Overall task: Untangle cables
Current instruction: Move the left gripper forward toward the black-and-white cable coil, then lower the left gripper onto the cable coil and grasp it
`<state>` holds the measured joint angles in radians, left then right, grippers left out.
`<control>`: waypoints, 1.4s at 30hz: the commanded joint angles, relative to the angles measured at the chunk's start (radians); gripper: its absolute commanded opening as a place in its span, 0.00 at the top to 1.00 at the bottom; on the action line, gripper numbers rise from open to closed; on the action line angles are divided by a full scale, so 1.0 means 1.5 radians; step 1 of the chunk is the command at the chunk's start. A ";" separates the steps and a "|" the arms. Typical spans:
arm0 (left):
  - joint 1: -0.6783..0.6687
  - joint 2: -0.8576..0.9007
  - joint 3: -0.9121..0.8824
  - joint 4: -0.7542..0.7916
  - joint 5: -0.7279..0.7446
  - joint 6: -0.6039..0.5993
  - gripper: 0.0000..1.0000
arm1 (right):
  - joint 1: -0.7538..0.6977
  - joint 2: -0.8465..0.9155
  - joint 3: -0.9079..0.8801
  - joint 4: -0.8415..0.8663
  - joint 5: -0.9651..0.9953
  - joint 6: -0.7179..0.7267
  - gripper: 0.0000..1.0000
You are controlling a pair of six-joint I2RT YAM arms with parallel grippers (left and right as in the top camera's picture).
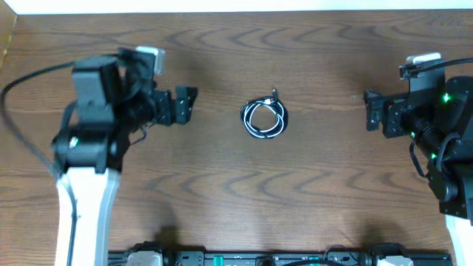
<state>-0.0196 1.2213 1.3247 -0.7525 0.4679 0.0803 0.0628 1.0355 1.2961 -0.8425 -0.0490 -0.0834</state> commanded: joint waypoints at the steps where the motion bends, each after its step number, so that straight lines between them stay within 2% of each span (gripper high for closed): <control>1: -0.032 0.060 0.011 0.024 0.050 0.016 0.02 | -0.003 0.037 0.012 -0.007 0.014 0.069 0.01; 9: -0.123 0.150 0.011 0.084 0.050 0.038 0.02 | -0.003 0.166 0.012 -0.020 -0.010 0.104 0.02; 14: -0.163 0.200 0.011 0.125 0.015 0.037 0.01 | -0.003 0.228 0.012 -0.017 -0.036 0.072 0.04; 16: -0.178 0.222 0.011 0.144 -0.039 0.021 0.02 | -0.003 0.240 0.012 -0.020 -0.082 0.010 0.07; 19: -0.201 0.248 0.011 0.153 -0.093 0.019 0.02 | -0.004 0.247 0.012 -0.022 -0.106 -0.014 0.07; 29: -0.253 0.361 0.011 0.168 -0.135 -0.005 0.06 | -0.004 0.248 0.012 -0.032 -0.076 0.020 0.08; 31: -0.257 0.374 0.011 0.172 -0.148 -0.008 0.09 | -0.004 0.248 0.012 -0.038 -0.076 0.020 0.16; 32: -0.259 0.382 0.011 0.174 -0.156 -0.010 0.09 | -0.003 0.248 0.012 -0.043 -0.077 0.020 0.17; 42: -0.263 0.415 0.011 0.184 -0.166 -0.010 0.15 | -0.003 0.248 0.012 -0.051 -0.077 0.031 0.19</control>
<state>-0.4099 1.8153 1.3247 -0.4782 0.2436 0.0738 0.0620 1.4075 1.3014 -0.9169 -0.1612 -0.0544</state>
